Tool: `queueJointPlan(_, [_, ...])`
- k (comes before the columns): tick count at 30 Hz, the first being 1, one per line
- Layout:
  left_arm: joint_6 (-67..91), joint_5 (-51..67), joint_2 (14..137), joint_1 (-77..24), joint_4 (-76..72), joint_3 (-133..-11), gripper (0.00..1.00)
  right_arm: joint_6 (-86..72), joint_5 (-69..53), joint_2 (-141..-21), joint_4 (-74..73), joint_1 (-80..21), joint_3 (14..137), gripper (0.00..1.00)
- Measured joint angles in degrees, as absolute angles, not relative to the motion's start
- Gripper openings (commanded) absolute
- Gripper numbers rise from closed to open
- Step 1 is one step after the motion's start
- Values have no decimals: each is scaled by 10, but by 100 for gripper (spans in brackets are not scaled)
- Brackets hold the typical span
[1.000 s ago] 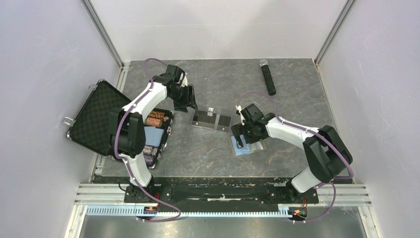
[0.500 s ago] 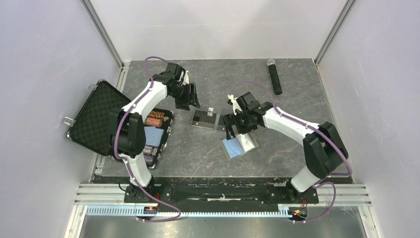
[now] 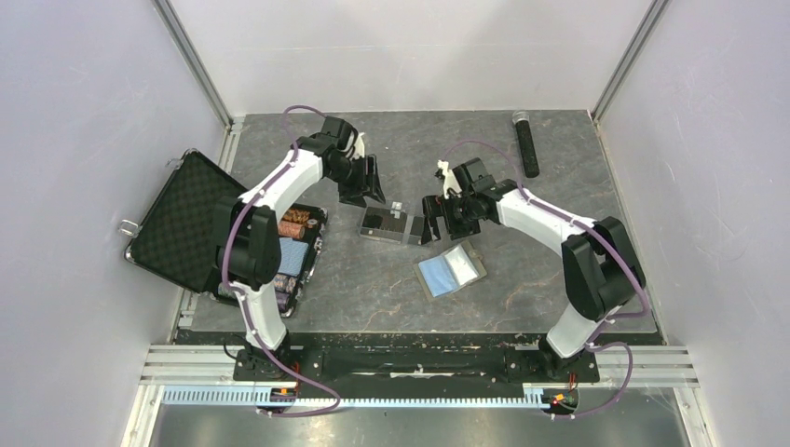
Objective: Put the credit cards into the card holder
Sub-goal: Pick up the credit card from the storage box.
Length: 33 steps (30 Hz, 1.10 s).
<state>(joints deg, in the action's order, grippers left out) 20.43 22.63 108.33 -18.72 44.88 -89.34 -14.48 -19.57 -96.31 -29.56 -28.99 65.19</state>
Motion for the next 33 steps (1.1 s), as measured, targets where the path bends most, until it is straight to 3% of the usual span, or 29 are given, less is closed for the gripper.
queueJointPlan(8, [204,225,1113,-204,449,-900,63,-180,-244,-1013,-256,-266,688,92])
queueJointPlan(17, [204,197,1141,-207,449,-907,63,-194,-258,-1070,-247,-266,738,72])
queueJointPlan(33, [161,95,1202,-260,475,-944,65,-195,-232,-1090,-278,-265,752,67])
